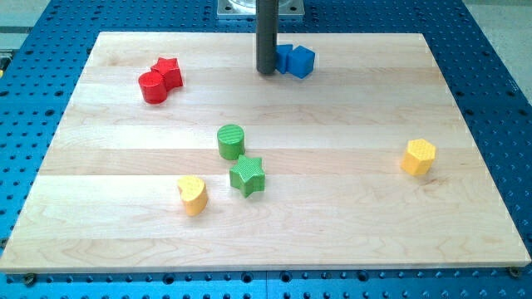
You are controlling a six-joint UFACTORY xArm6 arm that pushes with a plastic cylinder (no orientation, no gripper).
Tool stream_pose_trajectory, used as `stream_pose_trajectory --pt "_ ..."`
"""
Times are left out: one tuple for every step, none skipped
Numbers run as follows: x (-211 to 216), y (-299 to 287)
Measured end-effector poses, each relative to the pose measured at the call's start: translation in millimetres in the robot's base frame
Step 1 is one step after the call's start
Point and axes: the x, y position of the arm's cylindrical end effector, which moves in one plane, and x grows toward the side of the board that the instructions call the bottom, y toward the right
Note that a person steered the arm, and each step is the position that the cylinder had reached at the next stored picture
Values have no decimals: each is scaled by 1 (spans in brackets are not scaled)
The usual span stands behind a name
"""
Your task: Push the green star to the bottom right of the green circle
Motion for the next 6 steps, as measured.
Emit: stream_pose_trajectory --pt "47 -5" --pt "109 16" --pt "197 31" --pt "256 29" --pt "290 -17" --pt "260 -22"
